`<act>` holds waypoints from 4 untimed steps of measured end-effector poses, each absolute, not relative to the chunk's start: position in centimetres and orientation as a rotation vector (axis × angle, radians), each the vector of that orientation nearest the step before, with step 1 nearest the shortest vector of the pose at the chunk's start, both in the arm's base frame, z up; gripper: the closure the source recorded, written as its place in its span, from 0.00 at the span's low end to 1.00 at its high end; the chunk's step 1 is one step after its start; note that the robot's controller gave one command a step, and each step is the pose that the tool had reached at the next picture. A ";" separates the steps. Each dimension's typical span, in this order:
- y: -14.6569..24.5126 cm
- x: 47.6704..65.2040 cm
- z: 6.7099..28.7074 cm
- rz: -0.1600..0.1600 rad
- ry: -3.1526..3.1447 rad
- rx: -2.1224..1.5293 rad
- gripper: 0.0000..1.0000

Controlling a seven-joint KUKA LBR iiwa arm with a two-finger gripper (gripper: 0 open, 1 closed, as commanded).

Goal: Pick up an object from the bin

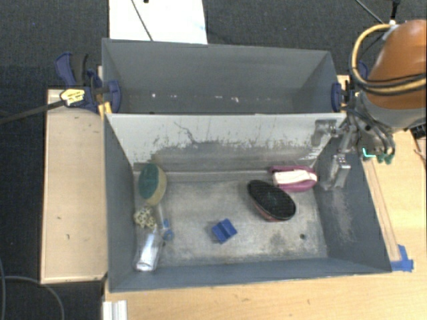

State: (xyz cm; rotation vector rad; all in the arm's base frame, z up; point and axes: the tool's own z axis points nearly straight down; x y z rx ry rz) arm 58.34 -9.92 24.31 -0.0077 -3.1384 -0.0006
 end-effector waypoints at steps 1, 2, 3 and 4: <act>-6.2 58.3 13.8 -0.004 -3.134 0.127 0.00; -3.6 58.1 7.0 -0.002 -3.133 -0.022 0.00; -3.6 58.3 7.3 -0.002 -3.146 -0.018 1.00; -1.3 55.1 20.3 -0.001 -3.151 -0.034 1.00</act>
Offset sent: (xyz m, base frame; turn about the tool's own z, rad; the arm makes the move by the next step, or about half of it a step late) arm 0.0008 0.0351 -0.1013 -0.0920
